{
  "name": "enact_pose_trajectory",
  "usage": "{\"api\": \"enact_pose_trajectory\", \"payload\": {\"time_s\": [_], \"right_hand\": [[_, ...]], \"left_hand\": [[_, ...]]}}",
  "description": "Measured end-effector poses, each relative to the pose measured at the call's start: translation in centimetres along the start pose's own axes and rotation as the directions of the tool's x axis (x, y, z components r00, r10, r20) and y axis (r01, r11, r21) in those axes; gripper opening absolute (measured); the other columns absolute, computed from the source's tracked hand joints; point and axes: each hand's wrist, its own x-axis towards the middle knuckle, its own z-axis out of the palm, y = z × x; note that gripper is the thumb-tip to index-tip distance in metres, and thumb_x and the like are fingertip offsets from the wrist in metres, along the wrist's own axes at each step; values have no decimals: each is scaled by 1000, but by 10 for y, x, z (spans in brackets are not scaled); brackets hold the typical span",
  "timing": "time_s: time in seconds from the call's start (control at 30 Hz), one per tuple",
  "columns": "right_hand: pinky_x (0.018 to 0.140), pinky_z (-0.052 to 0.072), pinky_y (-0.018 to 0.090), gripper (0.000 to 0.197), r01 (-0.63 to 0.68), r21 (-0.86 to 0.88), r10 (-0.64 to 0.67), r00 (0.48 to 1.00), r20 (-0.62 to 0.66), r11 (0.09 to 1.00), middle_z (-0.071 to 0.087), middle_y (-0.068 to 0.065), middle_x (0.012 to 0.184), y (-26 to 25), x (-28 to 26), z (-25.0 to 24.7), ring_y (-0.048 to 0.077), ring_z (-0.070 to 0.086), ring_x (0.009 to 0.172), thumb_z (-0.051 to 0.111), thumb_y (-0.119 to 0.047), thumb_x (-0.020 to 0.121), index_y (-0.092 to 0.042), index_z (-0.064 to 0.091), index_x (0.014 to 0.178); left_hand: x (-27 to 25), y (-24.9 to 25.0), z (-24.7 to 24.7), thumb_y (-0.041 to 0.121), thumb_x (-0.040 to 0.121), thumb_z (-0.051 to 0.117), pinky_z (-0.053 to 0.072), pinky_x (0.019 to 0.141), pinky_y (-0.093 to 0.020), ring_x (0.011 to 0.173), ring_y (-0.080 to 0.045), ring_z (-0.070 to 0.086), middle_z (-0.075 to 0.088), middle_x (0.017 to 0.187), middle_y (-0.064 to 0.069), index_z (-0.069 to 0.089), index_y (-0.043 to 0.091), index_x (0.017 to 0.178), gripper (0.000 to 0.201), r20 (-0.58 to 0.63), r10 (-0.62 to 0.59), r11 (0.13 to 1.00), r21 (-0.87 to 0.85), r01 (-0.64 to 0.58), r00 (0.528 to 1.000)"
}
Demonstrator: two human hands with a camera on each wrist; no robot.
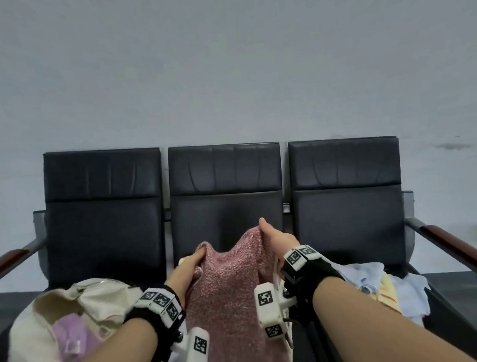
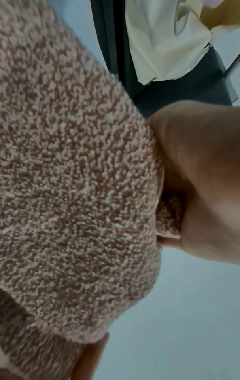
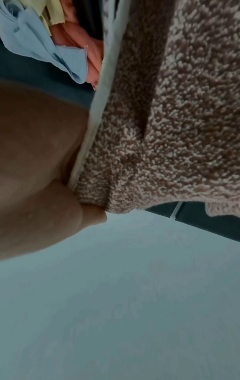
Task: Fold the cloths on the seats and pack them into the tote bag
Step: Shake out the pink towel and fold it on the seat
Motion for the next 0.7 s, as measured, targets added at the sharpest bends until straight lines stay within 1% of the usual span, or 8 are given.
{"api": "enact_pose_trajectory", "payload": {"time_s": [0.13, 0.2, 0.27, 0.37, 0.4, 0.5, 0.57, 0.7], "right_hand": [[96, 47, 34, 71, 0, 13, 0, 999, 38, 1000, 63, 12, 127, -4, -6, 9, 31, 62, 110, 69, -57, 80, -7, 59, 129], [88, 50, 36, 48, 33, 77, -42, 992, 122, 996, 66, 12, 121, -3, -7, 18, 28, 64, 99, 76, -43, 78, -13, 67, 114], [88, 53, 38, 39, 104, 108, -122, 977, 176, 989, 69, 12, 110, 0, 6, 28, 23, 64, 89, 82, -30, 64, -14, 68, 97], [93, 54, 46, 90, 112, 156, -132, 984, 123, 981, 74, 12, 102, 18, 62, 34, 28, 71, 90, 93, -26, 20, -9, 69, 105], [93, 54, 49, 90, 108, 169, -130, 984, 124, 980, 74, 13, 99, 22, 73, 34, 31, 71, 91, 92, -28, 18, -8, 70, 103], [97, 52, 47, 66, 111, 149, -126, 987, 99, 983, 74, 13, 100, 22, 68, 29, 30, 70, 97, 88, -35, 40, -6, 73, 97], [98, 52, 44, 75, 134, 147, -143, 989, 49, 980, 73, 12, 104, 12, 39, 21, 28, 69, 100, 86, -42, 44, -2, 72, 106], [85, 51, 33, 49, 168, 65, -169, 986, 1, 984, 68, 9, 112, -5, -6, 5, 25, 64, 104, 73, -36, 85, -3, 66, 121]], "left_hand": [[-22, 9, 7, 55, 71, 82, 51, 73, -36, 64, -29, 59, 60, 68, -11, 70, 11, 88, 48, 88, -43, 998, -36, 46, 995], [-23, 15, 1, 45, 74, 84, 54, 88, -41, 76, -29, 64, 65, 78, -12, 71, 10, 85, 39, 169, -7, 991, -133, 29, 986], [-27, 21, -4, 31, 68, 91, 57, 89, -41, 83, -29, 68, 70, 88, -16, 68, 7, 91, 41, 222, 55, 987, -162, -19, 974], [-36, 24, -9, 15, 46, 100, 60, 71, -39, 85, -32, 73, 71, 99, -24, 68, -2, 97, 63, 201, 71, 996, 37, -80, 977], [-36, 23, -10, 10, 43, 100, 59, 72, -40, 90, -34, 72, 70, 105, -25, 64, -4, 107, 74, 131, 75, 989, 113, -90, 989], [-40, 24, -8, -5, 68, 84, 56, 71, -37, 93, -35, 69, 68, 110, -27, 57, -6, 121, 60, -132, 157, 969, 213, -126, 979], [-40, 22, -6, -3, 73, 82, 53, 65, -32, 82, -30, 69, 71, 100, -24, 66, -6, 109, 40, -218, 187, 959, 254, -130, 958], [-45, 24, 5, 8, 74, 85, 51, 68, -33, 72, -23, 62, 65, 82, -13, 60, 7, 79, 25, -313, 245, 964, 184, -194, 918]]}}
